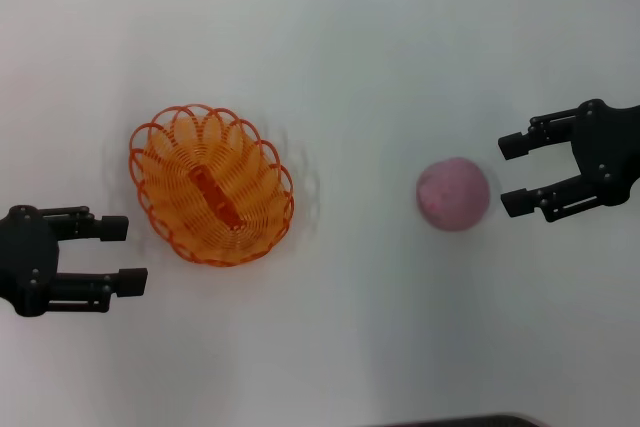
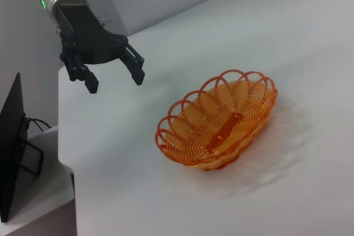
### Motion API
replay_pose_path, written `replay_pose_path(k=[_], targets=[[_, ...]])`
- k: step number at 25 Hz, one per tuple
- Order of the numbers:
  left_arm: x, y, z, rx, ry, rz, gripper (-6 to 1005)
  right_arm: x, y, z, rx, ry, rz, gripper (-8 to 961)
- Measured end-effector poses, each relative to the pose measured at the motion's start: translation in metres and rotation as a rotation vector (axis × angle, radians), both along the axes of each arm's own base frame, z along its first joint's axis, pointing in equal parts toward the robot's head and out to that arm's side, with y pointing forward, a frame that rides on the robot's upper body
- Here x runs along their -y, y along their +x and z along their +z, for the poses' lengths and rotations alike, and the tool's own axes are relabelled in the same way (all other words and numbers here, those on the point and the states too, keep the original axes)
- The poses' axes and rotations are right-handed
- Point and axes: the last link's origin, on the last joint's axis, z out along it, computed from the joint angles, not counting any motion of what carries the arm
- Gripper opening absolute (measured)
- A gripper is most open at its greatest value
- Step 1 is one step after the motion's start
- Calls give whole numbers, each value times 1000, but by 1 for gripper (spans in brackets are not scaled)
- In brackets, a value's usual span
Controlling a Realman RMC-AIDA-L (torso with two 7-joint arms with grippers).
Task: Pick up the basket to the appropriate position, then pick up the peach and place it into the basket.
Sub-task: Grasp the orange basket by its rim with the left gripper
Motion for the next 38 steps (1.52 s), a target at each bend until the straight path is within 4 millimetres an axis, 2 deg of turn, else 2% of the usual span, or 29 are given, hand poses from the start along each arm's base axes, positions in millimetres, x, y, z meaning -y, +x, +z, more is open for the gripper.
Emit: replay_pose_path(k=[12,16,18,21,28,33,36,38], targets=[[-1,0,-3,3,-3,17,798,-4,-2,-3,28,-8,4,833],[-8,4,-2,2,0,47,799,-6,-2,-5,45,-19,5,834],[-22,6,-1,-16,16,116,799,-6,-3,-5,47,-21,8,834],[-53,16,2,-70,37,250,799,-8,-3,-5,53,-13,18,833],[-110,64,6,-204,73,255,799,-14,-7,-10,74,-14,47,833],[-137,96,-6,-417,77,226,784,-17,-11,-14,85,-16,63,832],[-147,114,-21,-566,63,182,772,-17,-11,-16,91,-18,68,832],[-151,119,-31,-654,68,179,764,-18,-11,-17,93,-17,68,832]])
